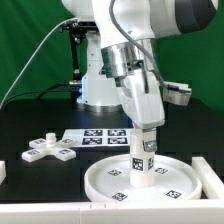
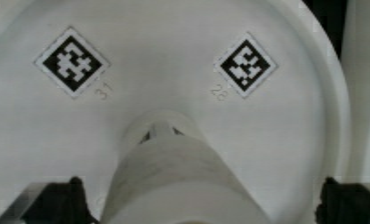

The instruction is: Assemble round table

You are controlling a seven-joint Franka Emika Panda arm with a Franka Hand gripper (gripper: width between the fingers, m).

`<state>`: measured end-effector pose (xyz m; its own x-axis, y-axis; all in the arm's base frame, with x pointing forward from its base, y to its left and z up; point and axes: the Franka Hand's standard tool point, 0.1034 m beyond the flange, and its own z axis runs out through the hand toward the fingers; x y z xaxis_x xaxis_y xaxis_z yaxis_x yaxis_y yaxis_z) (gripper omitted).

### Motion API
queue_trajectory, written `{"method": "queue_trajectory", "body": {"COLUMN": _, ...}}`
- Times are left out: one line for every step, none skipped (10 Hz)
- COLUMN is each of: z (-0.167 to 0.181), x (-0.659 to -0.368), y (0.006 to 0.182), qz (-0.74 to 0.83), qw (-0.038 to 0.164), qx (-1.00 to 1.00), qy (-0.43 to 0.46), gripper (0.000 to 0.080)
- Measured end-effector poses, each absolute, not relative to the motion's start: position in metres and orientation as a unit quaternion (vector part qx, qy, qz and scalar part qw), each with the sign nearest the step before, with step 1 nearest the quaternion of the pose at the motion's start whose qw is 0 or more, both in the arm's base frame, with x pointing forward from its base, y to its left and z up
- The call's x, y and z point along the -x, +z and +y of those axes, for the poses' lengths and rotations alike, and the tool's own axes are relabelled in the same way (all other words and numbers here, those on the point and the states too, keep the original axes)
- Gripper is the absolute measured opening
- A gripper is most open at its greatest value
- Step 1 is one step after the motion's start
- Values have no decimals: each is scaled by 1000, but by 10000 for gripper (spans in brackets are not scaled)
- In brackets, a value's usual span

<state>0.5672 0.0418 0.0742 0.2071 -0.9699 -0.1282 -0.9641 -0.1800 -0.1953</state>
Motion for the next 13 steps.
{"method": "queue_trajectory", "body": {"z": 37, "x": -566, "y": 73, "qz": 539, "qw": 104, "qx": 836, "qy": -18, "gripper": 649}}
{"method": "queue_trajectory", "body": {"z": 36, "x": -566, "y": 73, "qz": 467, "qw": 93, "qx": 879, "qy": -26, "gripper": 649}}
{"method": "queue_trajectory", "body": {"z": 38, "x": -565, "y": 71, "qz": 419, "qw": 89, "qx": 903, "qy": -22, "gripper": 649}}
{"method": "queue_trajectory", "body": {"z": 42, "x": -565, "y": 71, "qz": 386, "qw": 86, "qx": 918, "qy": -23, "gripper": 649}}
{"method": "queue_trajectory", "body": {"z": 44, "x": -564, "y": 71, "qz": 368, "qw": 84, "qx": 926, "qy": -28, "gripper": 649}}
{"method": "queue_trajectory", "body": {"z": 43, "x": -564, "y": 71, "qz": 366, "qw": 84, "qx": 926, "qy": -28, "gripper": 624}}
{"method": "queue_trajectory", "body": {"z": 43, "x": -564, "y": 71, "qz": 375, "qw": 84, "qx": 923, "qy": -27, "gripper": 624}}
{"method": "queue_trajectory", "body": {"z": 41, "x": -563, "y": 70, "qz": 376, "qw": 83, "qx": 923, "qy": -26, "gripper": 418}}
{"method": "queue_trajectory", "body": {"z": 38, "x": -561, "y": 69, "qz": 387, "qw": 82, "qx": 918, "qy": -24, "gripper": 418}}
{"method": "queue_trajectory", "body": {"z": 38, "x": -561, "y": 69, "qz": 433, "qw": 83, "qx": 897, "qy": -20, "gripper": 419}}
{"method": "queue_trajectory", "body": {"z": 39, "x": -561, "y": 69, "qz": 462, "qw": 84, "qx": 883, "qy": -17, "gripper": 419}}
{"method": "queue_trajectory", "body": {"z": 39, "x": -561, "y": 69, "qz": 491, "qw": 85, "qx": 867, "qy": -14, "gripper": 419}}
{"method": "queue_trajectory", "body": {"z": 39, "x": -561, "y": 69, "qz": 527, "qw": 85, "qx": 846, "qy": -11, "gripper": 419}}
